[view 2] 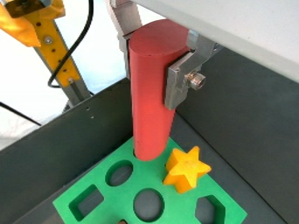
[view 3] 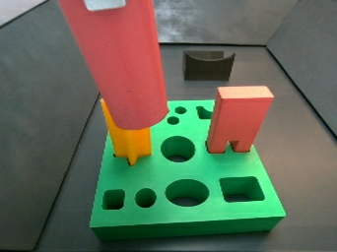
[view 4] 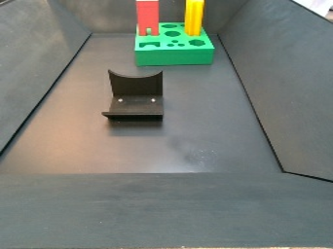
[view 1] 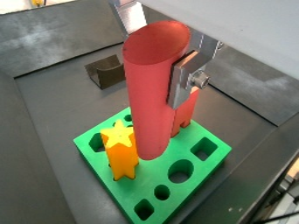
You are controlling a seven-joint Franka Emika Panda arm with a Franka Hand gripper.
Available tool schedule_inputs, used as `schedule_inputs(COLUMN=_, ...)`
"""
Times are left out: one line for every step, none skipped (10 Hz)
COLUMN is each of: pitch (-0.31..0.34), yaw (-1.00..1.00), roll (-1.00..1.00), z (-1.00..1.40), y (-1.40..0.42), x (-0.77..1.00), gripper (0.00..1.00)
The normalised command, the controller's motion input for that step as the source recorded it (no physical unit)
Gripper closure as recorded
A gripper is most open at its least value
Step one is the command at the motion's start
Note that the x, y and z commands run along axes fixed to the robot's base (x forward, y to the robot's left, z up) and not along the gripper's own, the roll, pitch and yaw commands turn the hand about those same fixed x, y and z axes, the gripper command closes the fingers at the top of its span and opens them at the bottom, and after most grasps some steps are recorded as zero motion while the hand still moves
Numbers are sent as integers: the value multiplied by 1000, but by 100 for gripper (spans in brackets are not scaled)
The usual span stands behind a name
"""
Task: Pick up the oval object. Move up. Move to above the board. Insert the oval object.
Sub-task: Insert the oval object.
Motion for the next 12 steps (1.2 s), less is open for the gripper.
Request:
schedule_inputs(pitch=61, yaw=-60, roll=0, z=-146, y=-480, x=777, gripper=100)
schedule_inputs(pitch=90, yaw=-34, roll=0, z=-191, y=-431, x=783, gripper=100)
schedule_inputs(pitch=106, yaw=0, roll=0, z=-191, y=-389, x=829, gripper=100)
schedule_inputs(pitch=94, yaw=0, roll=0, z=-186, y=-337, x=889, gripper=100)
schedule_inputs(pitch=74, yaw=0, roll=26, z=-277, y=-340, x=877, gripper=100)
schedule_inputs(pitch=54, yaw=0, roll=36, z=-297, y=-311, x=994, gripper=100)
schedule_inputs(pitch=6, yaw=0, roll=0, z=-177, y=-286, x=1000, gripper=100)
schedule_inputs(pitch=0, yaw=0, roll=-27, z=-9, y=-283, x=1000, gripper=100)
schedule_inputs(pitch=6, yaw=0, roll=-67, z=0, y=-240, x=1000, gripper=100)
schedule_inputs(pitch=24, yaw=80, roll=-50, z=-89, y=-151, x=1000, gripper=100)
schedule_inputs(pitch=51, yaw=197, roll=-19, z=-194, y=-9, x=1000, gripper=100)
schedule_inputs(pitch=37, yaw=231, roll=-21, z=-177, y=0, x=1000, gripper=100)
